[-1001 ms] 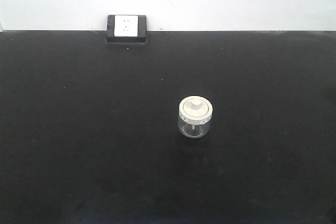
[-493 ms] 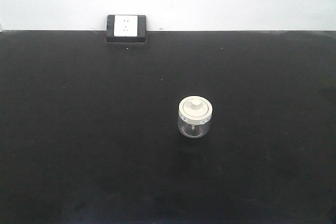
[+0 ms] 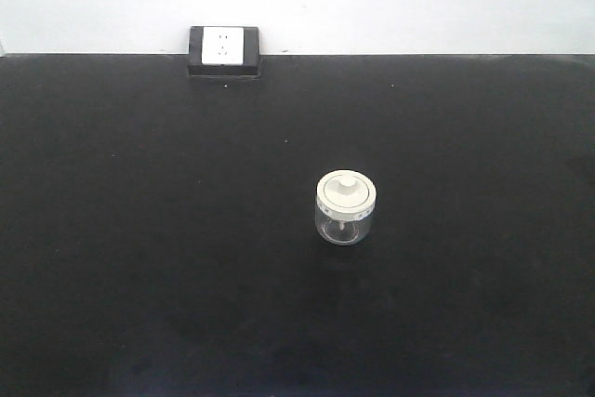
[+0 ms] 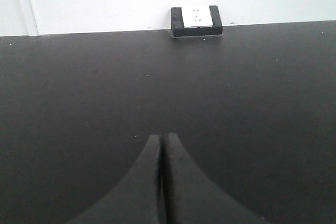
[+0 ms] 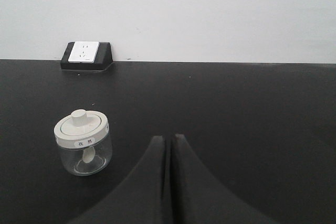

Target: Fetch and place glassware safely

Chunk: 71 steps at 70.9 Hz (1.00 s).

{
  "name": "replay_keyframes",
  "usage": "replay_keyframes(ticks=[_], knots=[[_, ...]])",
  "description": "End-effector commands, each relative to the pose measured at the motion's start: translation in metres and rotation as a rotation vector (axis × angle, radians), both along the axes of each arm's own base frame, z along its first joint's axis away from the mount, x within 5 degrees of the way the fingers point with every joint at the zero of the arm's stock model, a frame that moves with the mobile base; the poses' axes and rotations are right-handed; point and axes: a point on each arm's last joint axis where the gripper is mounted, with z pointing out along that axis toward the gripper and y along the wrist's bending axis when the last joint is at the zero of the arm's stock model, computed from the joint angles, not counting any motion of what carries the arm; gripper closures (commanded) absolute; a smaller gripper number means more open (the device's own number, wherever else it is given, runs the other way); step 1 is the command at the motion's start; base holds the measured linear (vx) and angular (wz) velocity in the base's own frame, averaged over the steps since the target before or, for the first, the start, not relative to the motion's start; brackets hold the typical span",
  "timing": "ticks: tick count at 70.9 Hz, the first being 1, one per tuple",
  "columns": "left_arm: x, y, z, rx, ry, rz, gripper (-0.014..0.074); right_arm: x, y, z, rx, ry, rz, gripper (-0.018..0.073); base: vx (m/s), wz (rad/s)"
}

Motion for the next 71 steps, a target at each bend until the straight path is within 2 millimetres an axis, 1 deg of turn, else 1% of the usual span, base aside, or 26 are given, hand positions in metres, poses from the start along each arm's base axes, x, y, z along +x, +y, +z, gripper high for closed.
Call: replay_keyframes(ticks=[1,24,38,52,59,66,71], knots=[[0.000,0.000,-0.003,-0.020,-0.057,-0.001,0.0603,0.000,0.001,0.016,0.005,-0.086,0.014,0.0563,0.00,0.00],[0.000,0.000,-0.003,-0.020,-0.057,-0.001,0.0603,0.000,0.001,0.016,0.003,-0.087,0.014,0.0563,0.00,0.00],[0.000,0.000,-0.003,-0.020,-0.057,-0.001,0.0603,0.000,0.002,0.019,0.000,-0.128,0.026,0.0563,0.00,0.00],[0.000,0.000,-0.003,-0.020,-0.057,-0.001,0.0603,0.000,-0.001,0.006,-0.080,0.008,-0.005,0.0563,0.00,0.00],[0.000,0.000,-0.003,-0.020,-0.057,-0.001,0.0603,0.000,-0.005,0.001,-0.070,0.068,-0.048,0.0563,0.00,0.00],[0.000,0.000,-0.003,-0.020,-0.057,-0.001,0.0603,0.001,-0.009,-0.005,-0.031,0.065,-0.108,0.0563,0.00,0.00],[0.000,0.000,-0.003,-0.020,-0.057,-0.001,0.0603,0.001,-0.010,-0.011,-0.004,0.026,-0.130,0.0563,0.00,0.00]])
